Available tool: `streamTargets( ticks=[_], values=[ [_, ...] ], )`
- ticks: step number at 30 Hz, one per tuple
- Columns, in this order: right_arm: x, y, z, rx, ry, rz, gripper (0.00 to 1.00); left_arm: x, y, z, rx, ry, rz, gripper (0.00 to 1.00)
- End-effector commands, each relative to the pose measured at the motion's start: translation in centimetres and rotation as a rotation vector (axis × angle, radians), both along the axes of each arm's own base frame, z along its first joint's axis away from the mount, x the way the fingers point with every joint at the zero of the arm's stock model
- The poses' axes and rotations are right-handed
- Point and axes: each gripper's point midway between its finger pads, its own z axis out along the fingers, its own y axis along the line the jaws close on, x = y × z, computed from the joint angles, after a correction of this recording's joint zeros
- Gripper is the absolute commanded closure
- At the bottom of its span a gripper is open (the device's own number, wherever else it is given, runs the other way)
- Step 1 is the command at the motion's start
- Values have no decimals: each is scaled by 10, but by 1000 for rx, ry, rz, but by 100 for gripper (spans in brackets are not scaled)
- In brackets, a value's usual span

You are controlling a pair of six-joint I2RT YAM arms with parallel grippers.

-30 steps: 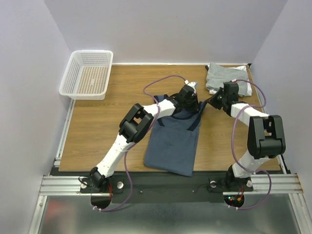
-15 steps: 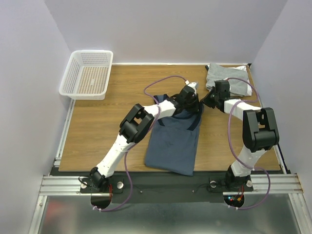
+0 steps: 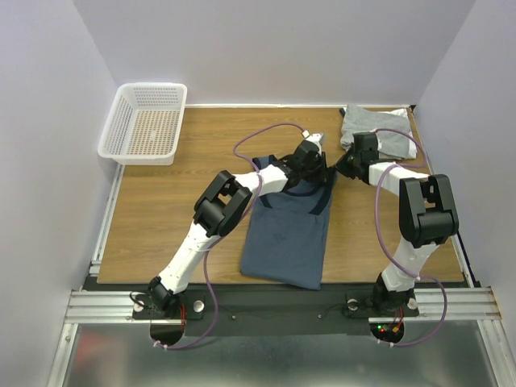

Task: Fold and stack the tank tops
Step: Fold the tank top

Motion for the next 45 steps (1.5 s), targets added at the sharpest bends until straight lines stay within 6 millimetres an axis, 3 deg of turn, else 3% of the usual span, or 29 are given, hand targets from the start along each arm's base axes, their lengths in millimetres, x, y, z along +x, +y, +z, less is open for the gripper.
streamTargets(
  ticks=[1,10,16,20,31,35,39,45],
  values=[
    [17,0,17,-8,-55,-18,94,12,0,84,-109,-152,-3,69],
    [19,-1,33,-12,-87,-21,94,16,11,106,-140,-181,16,66],
    [26,9,28,-14,-80,-5,94,25,50,116,-157,-166,129,66],
    [33,16,30,-18,-89,1,93,25,64,119,-139,-170,159,66],
    [37,33,-4,-37,-10,27,89,14,94,115,-101,-139,224,66],
    [38,37,-12,-60,2,27,77,10,103,115,-94,-135,235,67],
    [38,37,-12,-66,1,26,58,7,117,119,-86,-137,258,67],
    [43,35,15,-79,-56,19,41,13,149,129,-74,-143,332,66]
  ],
)
